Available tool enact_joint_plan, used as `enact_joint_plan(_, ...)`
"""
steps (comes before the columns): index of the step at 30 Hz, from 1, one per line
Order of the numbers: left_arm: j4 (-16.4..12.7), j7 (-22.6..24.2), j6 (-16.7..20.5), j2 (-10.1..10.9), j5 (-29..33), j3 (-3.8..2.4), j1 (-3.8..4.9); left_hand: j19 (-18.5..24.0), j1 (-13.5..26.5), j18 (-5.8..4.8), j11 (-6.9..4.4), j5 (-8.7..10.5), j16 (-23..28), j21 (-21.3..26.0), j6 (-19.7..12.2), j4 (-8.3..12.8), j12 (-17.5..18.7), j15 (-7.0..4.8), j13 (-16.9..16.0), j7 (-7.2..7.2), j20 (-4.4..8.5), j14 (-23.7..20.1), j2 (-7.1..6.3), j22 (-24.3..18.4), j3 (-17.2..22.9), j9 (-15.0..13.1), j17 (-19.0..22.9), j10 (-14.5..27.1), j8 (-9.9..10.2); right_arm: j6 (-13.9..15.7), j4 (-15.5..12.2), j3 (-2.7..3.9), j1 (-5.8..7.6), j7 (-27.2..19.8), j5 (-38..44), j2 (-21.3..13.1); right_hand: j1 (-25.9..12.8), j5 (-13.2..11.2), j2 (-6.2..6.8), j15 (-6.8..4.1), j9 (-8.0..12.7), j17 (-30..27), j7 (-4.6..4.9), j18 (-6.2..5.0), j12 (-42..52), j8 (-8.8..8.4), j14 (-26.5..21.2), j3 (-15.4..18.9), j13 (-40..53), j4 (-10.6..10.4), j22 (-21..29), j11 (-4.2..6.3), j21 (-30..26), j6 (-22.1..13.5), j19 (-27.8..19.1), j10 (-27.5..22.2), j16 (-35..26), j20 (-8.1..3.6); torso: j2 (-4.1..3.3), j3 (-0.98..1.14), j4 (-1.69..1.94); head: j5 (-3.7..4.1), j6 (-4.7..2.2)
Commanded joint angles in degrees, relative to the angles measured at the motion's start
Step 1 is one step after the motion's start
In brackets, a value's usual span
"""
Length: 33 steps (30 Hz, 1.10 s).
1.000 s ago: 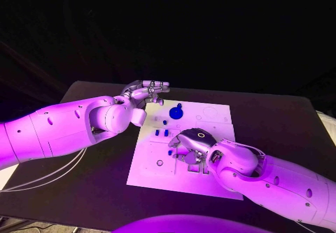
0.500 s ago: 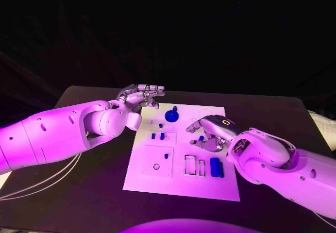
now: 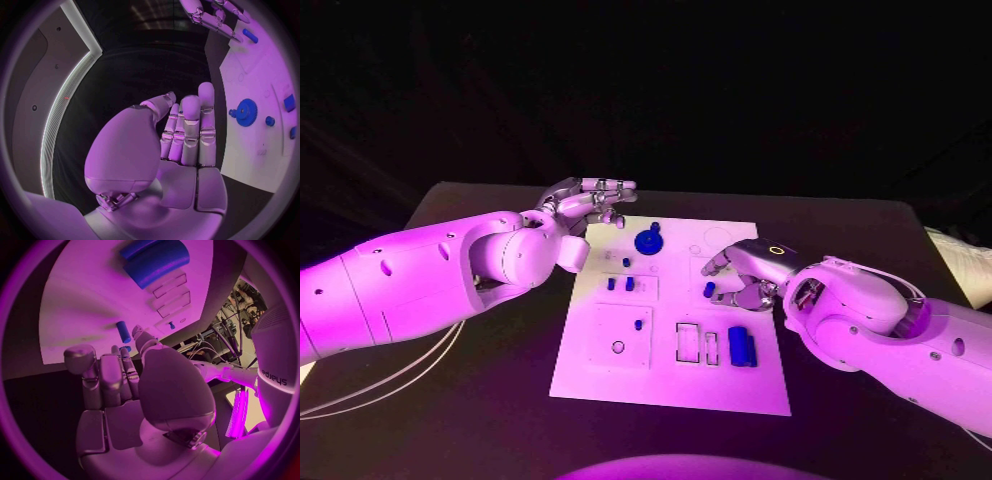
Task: Assemble the parts on the task board
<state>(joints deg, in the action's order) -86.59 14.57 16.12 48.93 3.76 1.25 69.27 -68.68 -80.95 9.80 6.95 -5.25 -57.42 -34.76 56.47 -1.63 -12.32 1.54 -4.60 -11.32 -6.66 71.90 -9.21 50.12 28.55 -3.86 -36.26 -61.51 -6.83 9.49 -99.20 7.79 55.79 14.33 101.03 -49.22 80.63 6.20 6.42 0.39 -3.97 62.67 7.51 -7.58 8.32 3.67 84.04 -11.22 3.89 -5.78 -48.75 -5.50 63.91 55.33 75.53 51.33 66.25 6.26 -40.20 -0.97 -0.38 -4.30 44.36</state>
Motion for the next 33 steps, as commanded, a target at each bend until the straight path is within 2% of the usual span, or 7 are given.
enact_joint_plan(1,-0.01,0.09,-1.38,-0.16,-0.31,-0.03,0.02,-0.14,0.57,0.60,0.00,-0.02,0.08,0.32,-0.35,0.13,-0.38,0.01,0.06,-0.04,-0.36,-0.40,-0.02,-0.07,-0.29,0.02,-0.09,0.47,-0.17,-3.05,0.22,-0.01,-0.06,0.65,1.15,0.35,0.64,0.20,-0.36,0.03,-0.09,-0.13,-0.04,0.05,0.88,0.19,1.42,0.24,0.12,0.04,-0.05,-0.09,0.28,0.49,0.46,1.44,0.18,-0.04,0.01,-0.13,-0.01,-0.12,0.01)
enact_joint_plan(7,0.00,0.05,-1.42,-0.20,-0.45,-0.03,0.02,-0.14,0.57,0.60,0.00,-0.02,0.08,0.32,-0.35,0.13,-0.38,0.01,0.06,-0.04,-0.36,-0.40,-0.02,-0.07,-0.29,0.02,-0.09,0.47,-0.17,-2.53,0.89,-0.10,-0.11,0.56,1.24,1.24,1.97,-1.51,-2.31,-0.21,-0.09,-0.86,0.44,0.14,3.19,0.20,1.32,-0.92,0.06,0.23,-0.70,0.26,0.80,1.44,0.99,5.44,-0.30,-0.09,-0.05,-0.06,-0.04,-0.22,0.06)
enact_joint_plan(10,-0.04,0.04,-1.47,-0.22,-0.48,-0.03,0.02,-0.14,0.57,0.60,0.00,-0.02,0.08,0.32,-0.35,0.13,-0.38,0.01,0.06,-0.04,-0.36,-0.40,-0.02,-0.07,-0.29,0.02,-0.09,0.47,-0.17,-2.19,1.35,-0.16,-0.17,0.45,1.29,1.77,2.52,-2.59,-3.51,-0.42,-0.27,-0.98,0.50,0.26,4.11,0.58,1.37,-2.54,-0.07,0.02,-1.37,0.49,1.31,3.09,1.42,8.38,-0.28,-0.21,-0.02,-0.12,0.00,-0.20,0.18)
enact_joint_plan(16,-0.07,0.02,-1.48,-0.16,-0.50,-0.03,0.02,-0.14,0.57,0.60,0.00,-0.02,0.08,0.32,-0.35,0.13,-0.38,0.01,0.06,-0.04,-0.36,-0.40,-0.02,-0.07,-0.29,0.02,-0.09,0.47,-0.17,-1.72,1.91,-0.21,-0.25,0.95,2.63,2.28,4.72,-3.05,-4.91,-1.40,-0.96,0.08,-0.15,0.58,4.96,2.18,1.80,-6.38,0.20,1.12,-3.45,1.71,2.83,7.21,2.43,13.60,0.95,-1.04,-0.02,-0.09,-0.01,-0.30,0.36)
enact_joint_plan(20,-0.07,0.00,-1.52,-0.15,-0.50,-0.03,0.02,-0.14,0.57,0.60,0.00,-0.02,0.08,0.32,-0.35,0.13,-0.38,0.01,0.06,-0.04,-0.36,-0.40,-0.02,-0.07,-0.29,0.02,-0.09,0.47,-0.17,-1.60,2.25,-0.22,-0.27,1.26,3.70,2.49,5.53,-3.05,-4.97,-1.80,-1.29,0.57,-0.36,0.76,4.79,2.79,1.93,-8.28,0.38,2.25,-4.40,2.18,3.54,8.73,2.84,15.55,1.52,-1.52,0.02,-0.10,-0.03,-0.28,0.44)
enact_joint_plan(27,-0.03,-0.11,-1.63,-0.14,-0.58,-0.03,0.02,-0.15,0.56,0.61,0.01,-0.02,0.03,0.33,-0.41,0.19,-0.46,0.03,0.06,-0.05,-0.38,-0.38,0.03,-0.08,-0.31,0.01,-0.08,0.57,-0.21,-1.06,2.45,-0.23,-0.29,1.36,5.04,2.84,5.73,-3.02,-4.61,-1.87,-1.39,0.69,-0.26,0.87,3.89,2.76,1.92,-10.30,0.41,3.51,-4.86,2.22,3.91,9.11,2.98,16.46,1.77,-1.73,0.02,-0.07,-0.08,-0.29,0.45)
enact_joint_plan(33,0.25,-0.24,-1.91,-0.08,-1.51,-0.03,0.02,-0.15,0.68,0.60,0.04,-0.01,0.08,0.35,-0.45,0.14,-0.57,0.05,0.05,-0.07,-0.41,-0.43,0.10,-0.10,-0.36,-0.01,0.08,0.62,-0.26,2.58,0.31,-0.21,-0.46,1.07,2.58,2.10,5.28,-2.94,-3.86,-1.85,-1.41,1.30,0.20,1.05,3.38,2.63,2.02,-11.55,0.63,4.31,-5.94,2.08,4.67,9.21,3.34,17.32,2.44,-1.77,0.01,-0.01,-0.03,-0.19,0.31)
